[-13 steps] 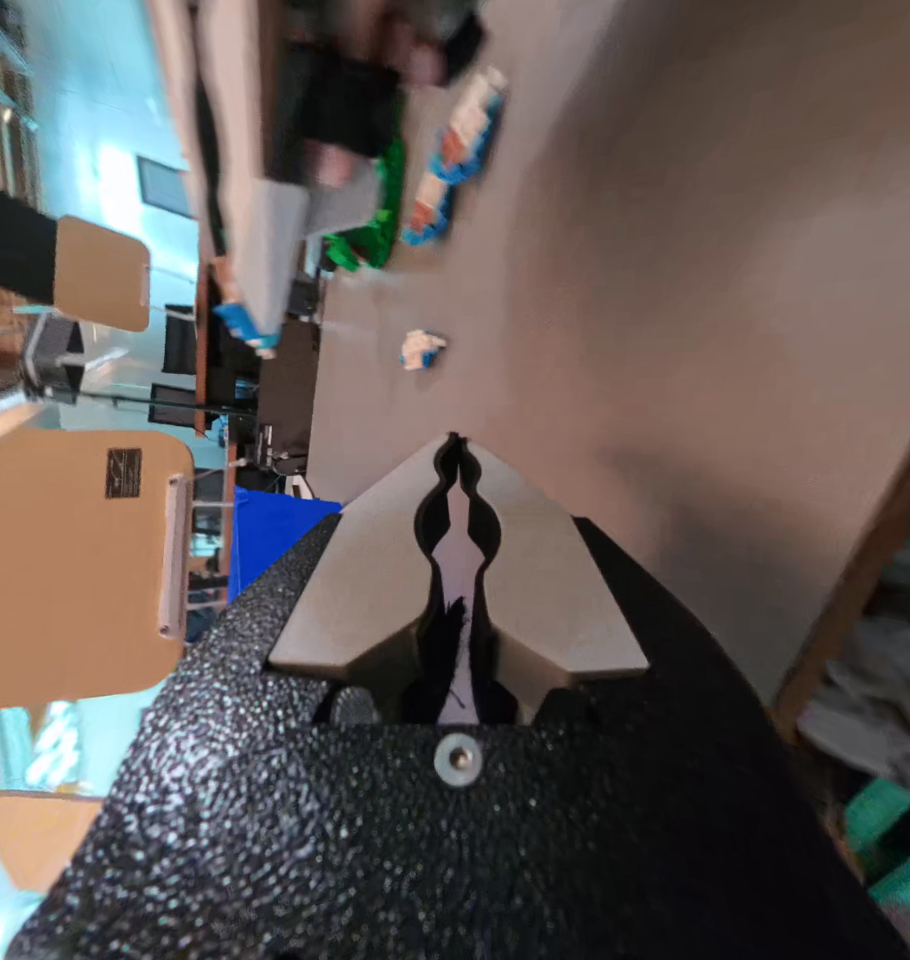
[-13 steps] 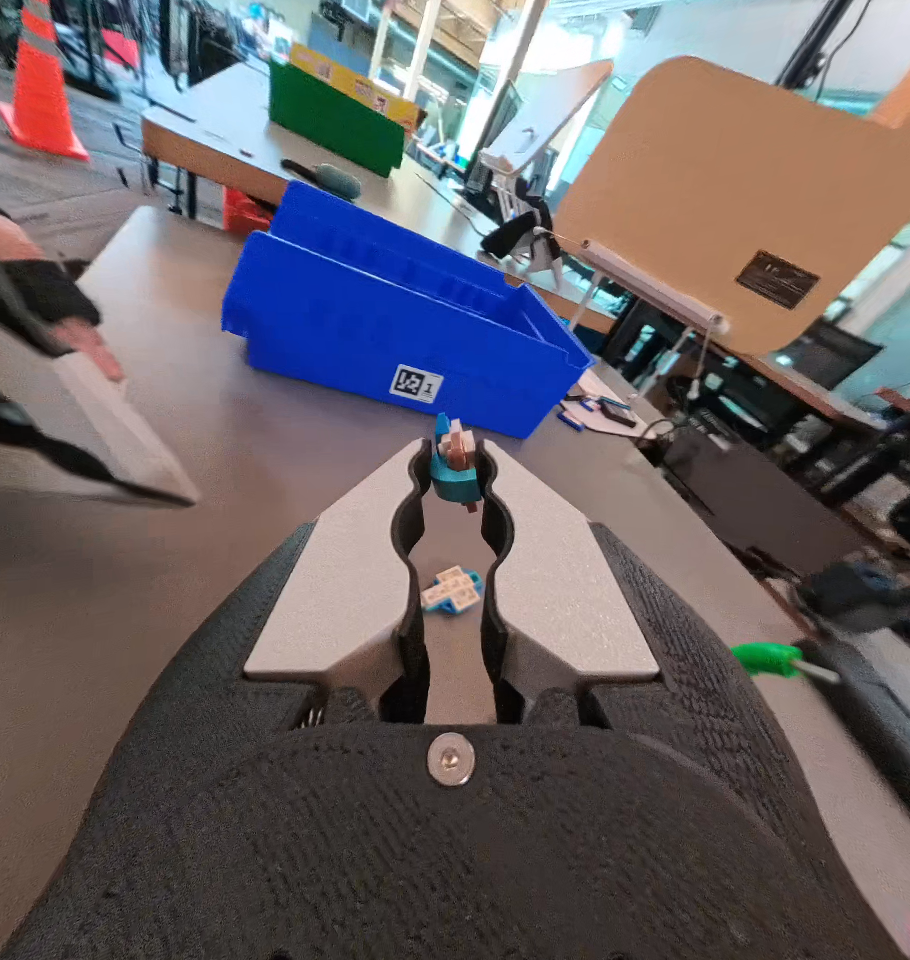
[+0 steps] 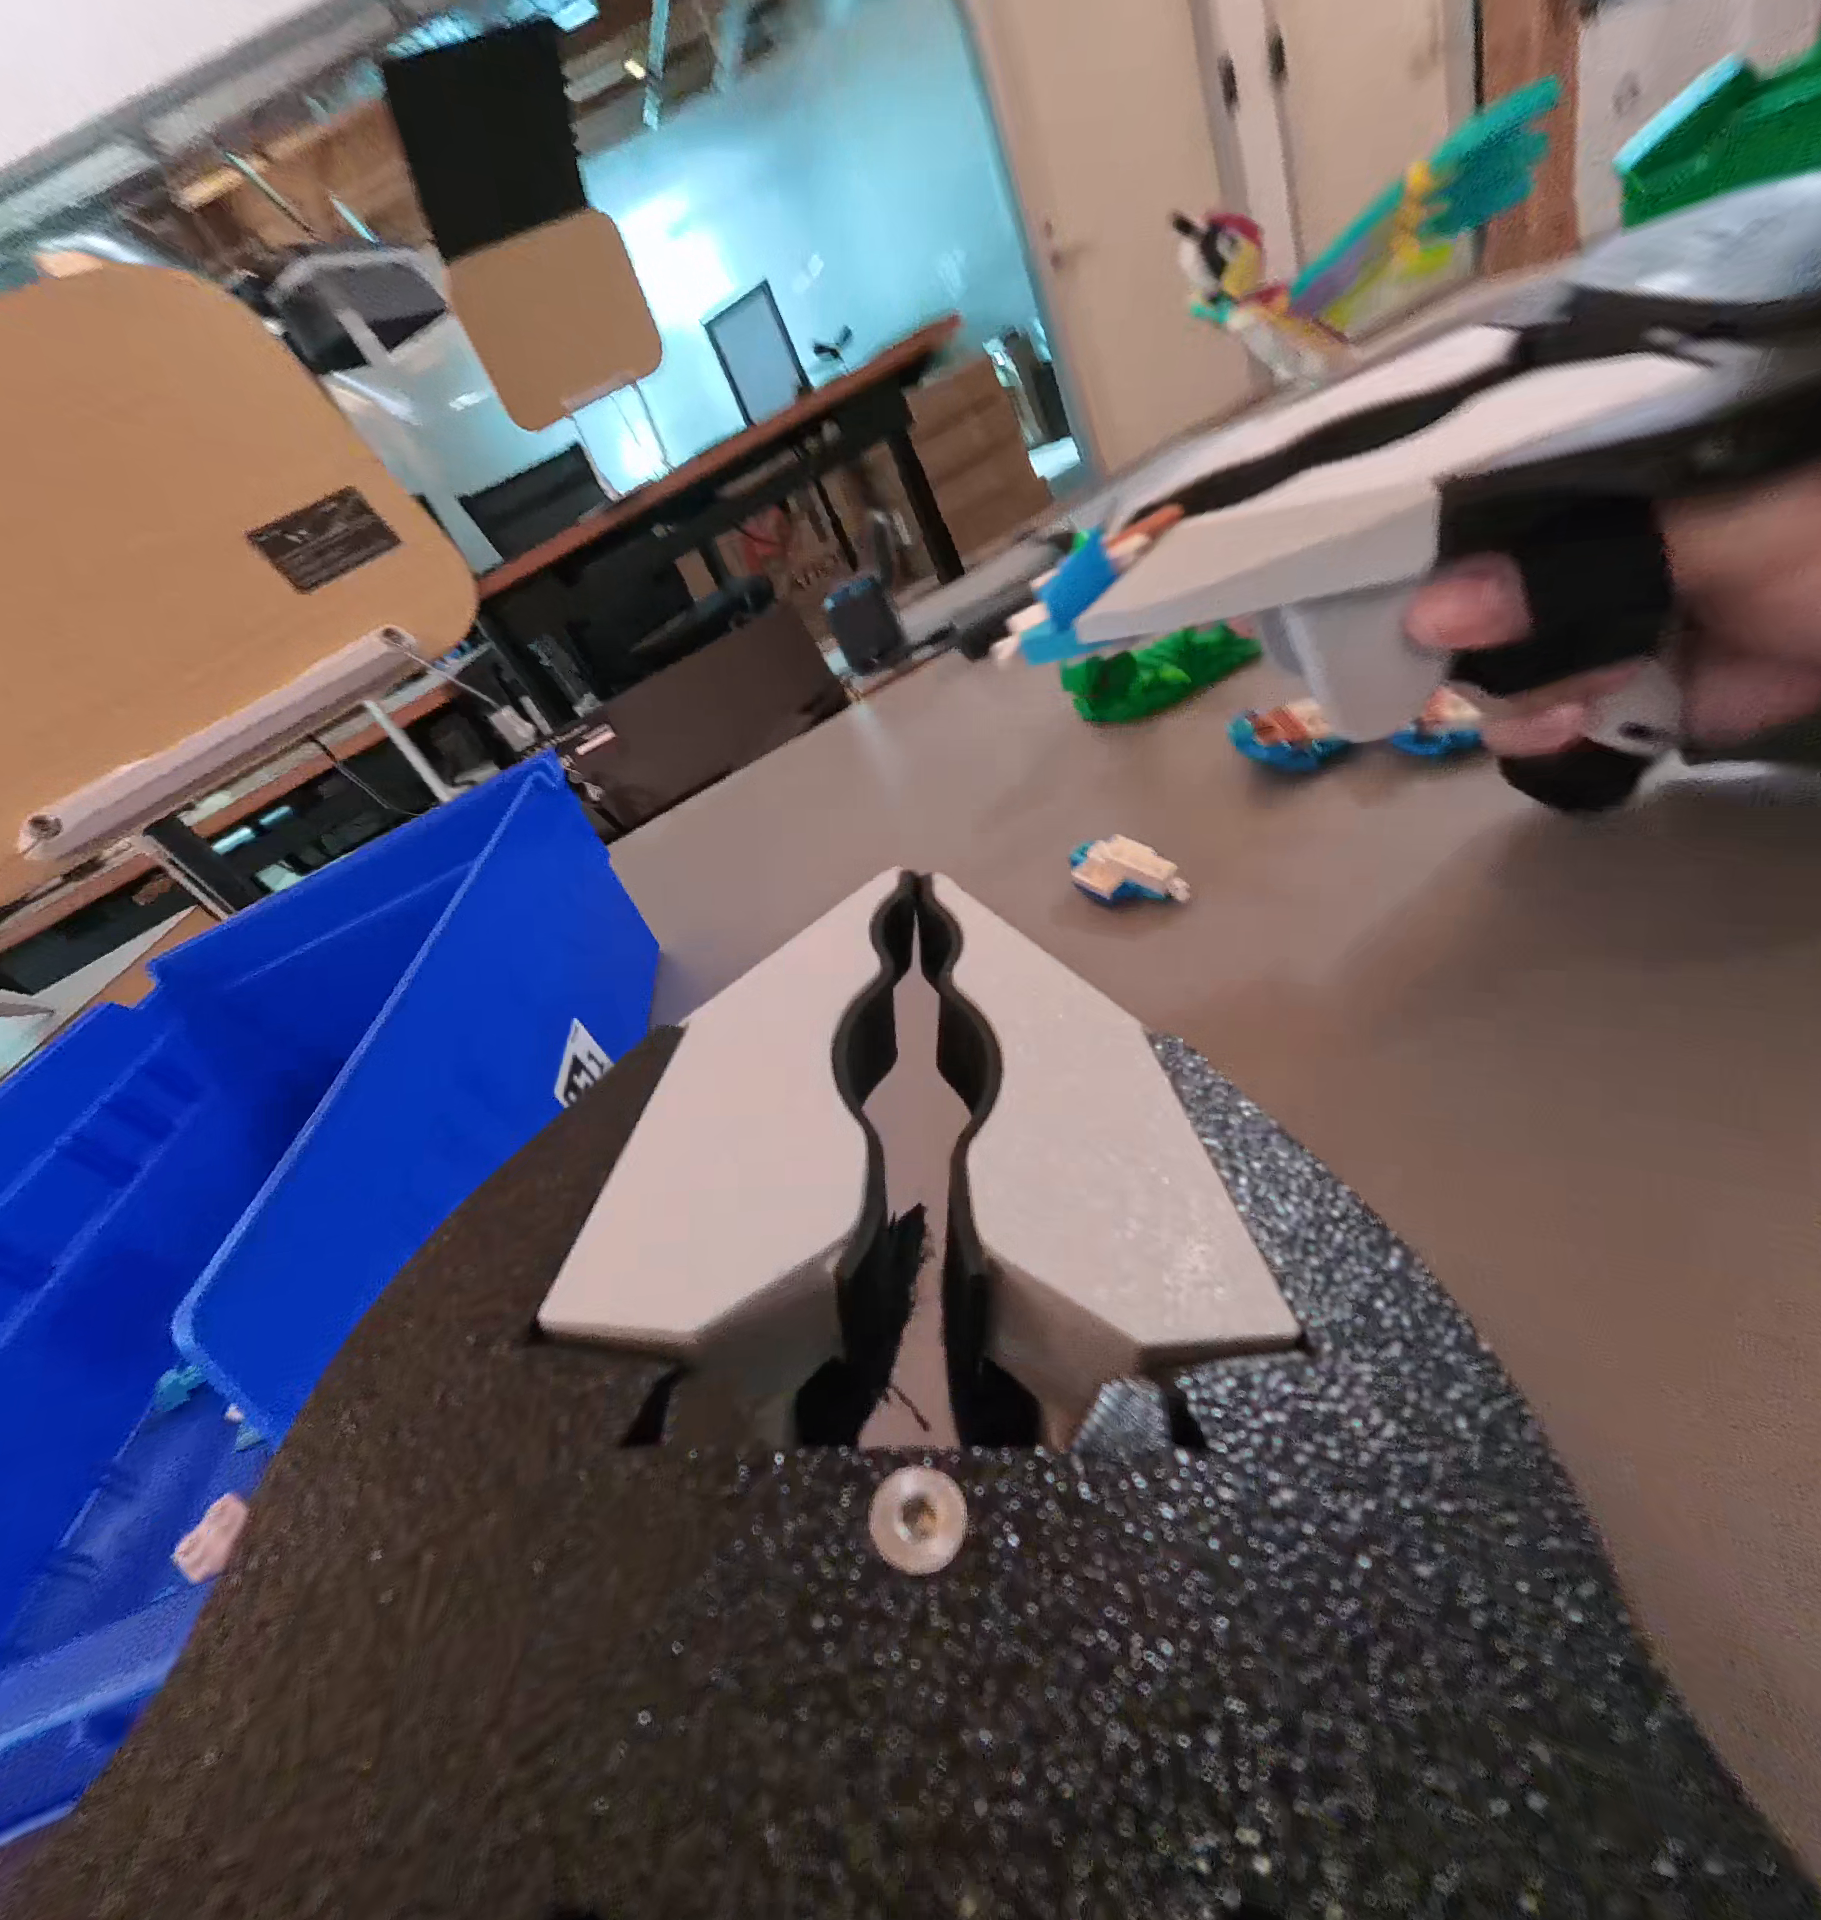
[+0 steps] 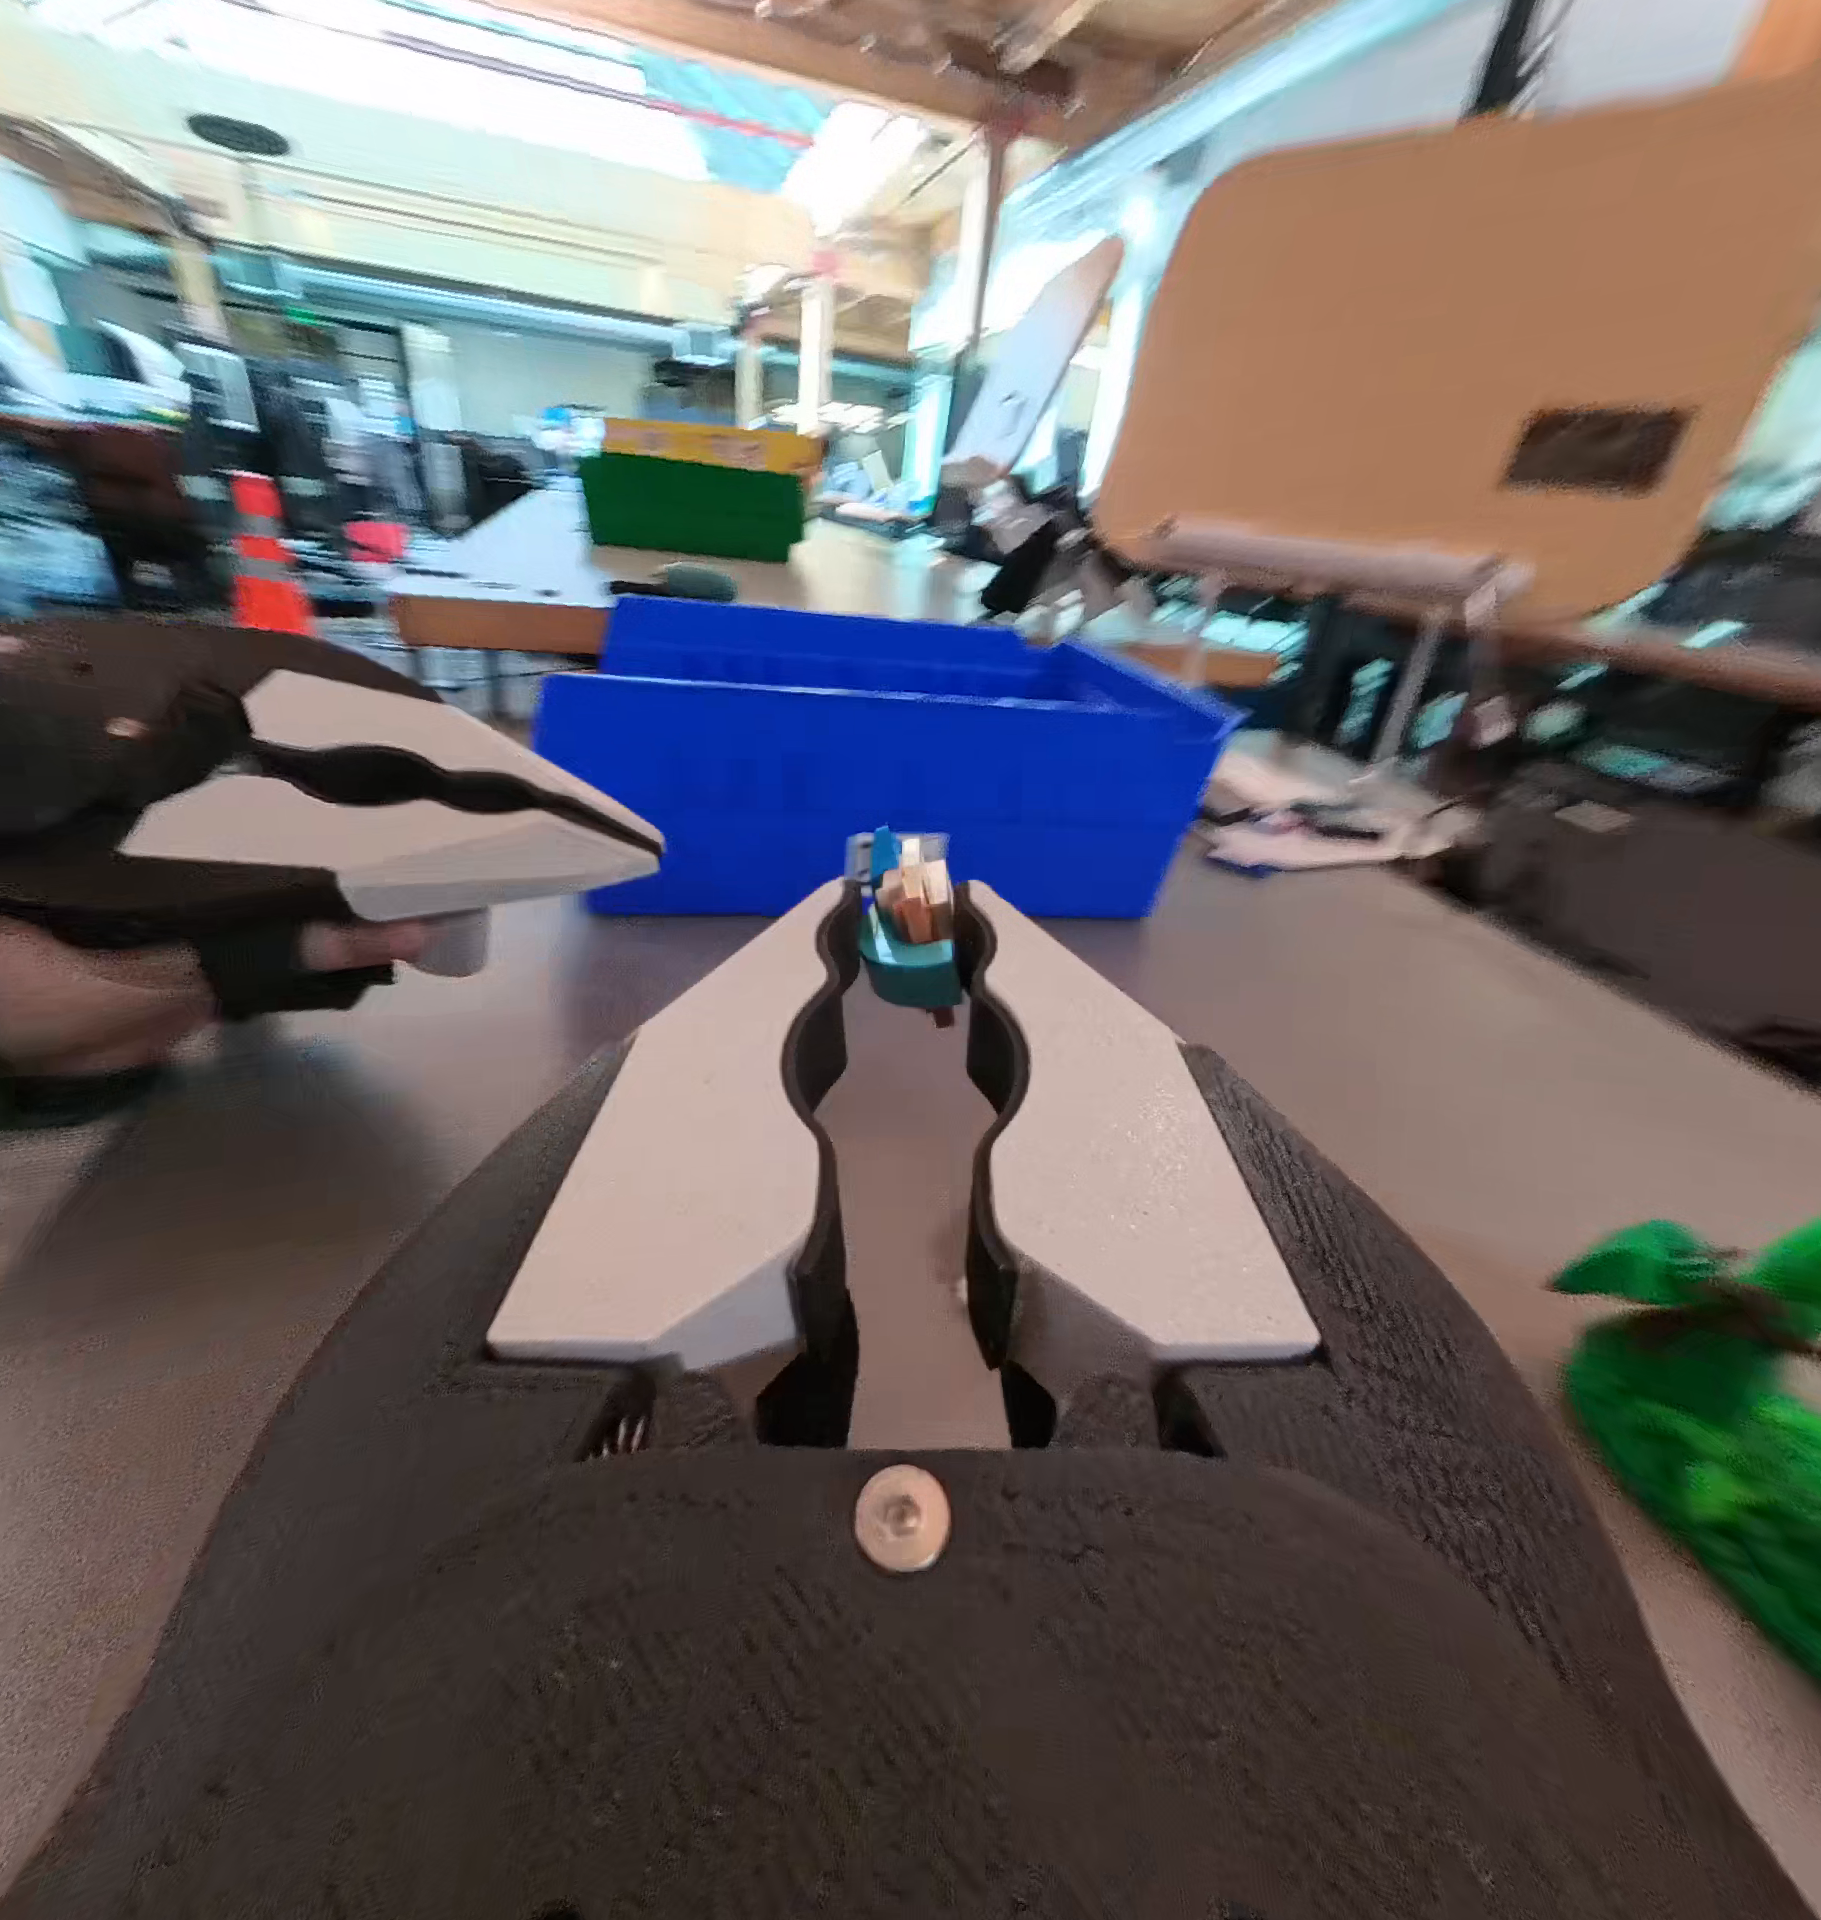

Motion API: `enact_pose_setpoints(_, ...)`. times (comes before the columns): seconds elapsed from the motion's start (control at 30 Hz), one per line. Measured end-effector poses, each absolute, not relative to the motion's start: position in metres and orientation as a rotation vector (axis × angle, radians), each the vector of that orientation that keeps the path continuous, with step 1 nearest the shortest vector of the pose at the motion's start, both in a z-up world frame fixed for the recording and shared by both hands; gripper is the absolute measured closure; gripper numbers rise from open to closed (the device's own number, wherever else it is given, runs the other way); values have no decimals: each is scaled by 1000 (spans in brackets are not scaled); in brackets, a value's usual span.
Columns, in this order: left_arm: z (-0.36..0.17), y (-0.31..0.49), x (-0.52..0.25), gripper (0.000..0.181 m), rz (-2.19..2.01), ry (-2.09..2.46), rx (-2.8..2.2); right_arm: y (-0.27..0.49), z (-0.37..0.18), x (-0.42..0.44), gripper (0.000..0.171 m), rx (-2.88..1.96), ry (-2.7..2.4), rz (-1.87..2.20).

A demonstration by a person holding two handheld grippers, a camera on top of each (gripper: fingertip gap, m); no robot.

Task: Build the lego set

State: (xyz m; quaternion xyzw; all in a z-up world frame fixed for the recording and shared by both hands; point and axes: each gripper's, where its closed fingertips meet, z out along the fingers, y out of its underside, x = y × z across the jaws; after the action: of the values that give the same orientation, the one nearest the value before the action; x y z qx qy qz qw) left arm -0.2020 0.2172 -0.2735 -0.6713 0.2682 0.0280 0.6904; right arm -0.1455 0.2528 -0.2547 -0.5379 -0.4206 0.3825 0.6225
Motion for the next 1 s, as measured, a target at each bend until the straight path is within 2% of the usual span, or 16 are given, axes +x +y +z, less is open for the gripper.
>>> enact_pose_setpoints(0.03, -272, 222, -205, 181, 50, 565, -1479, 255, -251, -142, 156, -1189, -947, 793)
enact_pose_setpoints(0.3, -251, 239, -198, 178, -160, 491, -1348, 228, -247, -156, 156, -934, -1090, 490)
enact_pose_setpoints(0.47, -244, 228, -191, 162, -193, 510, -1269, 231, -247, -151, 156, -912, -1083, 436)
enact_pose_setpoints(0.63, -251, 225, -175, 168, -404, 560, -1348, 233, -244, -149, 156, -925, -1062, 477)
enact_pose_setpoints(0.9, -242, 230, -186, 177, -419, 489, -1292, 222, -247, -156, 156, -890, -1122, 475)
enact_pose_setpoints(1.0, -238, 236, -199, 164, -412, 390, -1287, 219, -249, -158, 156, -892, -1134, 483)
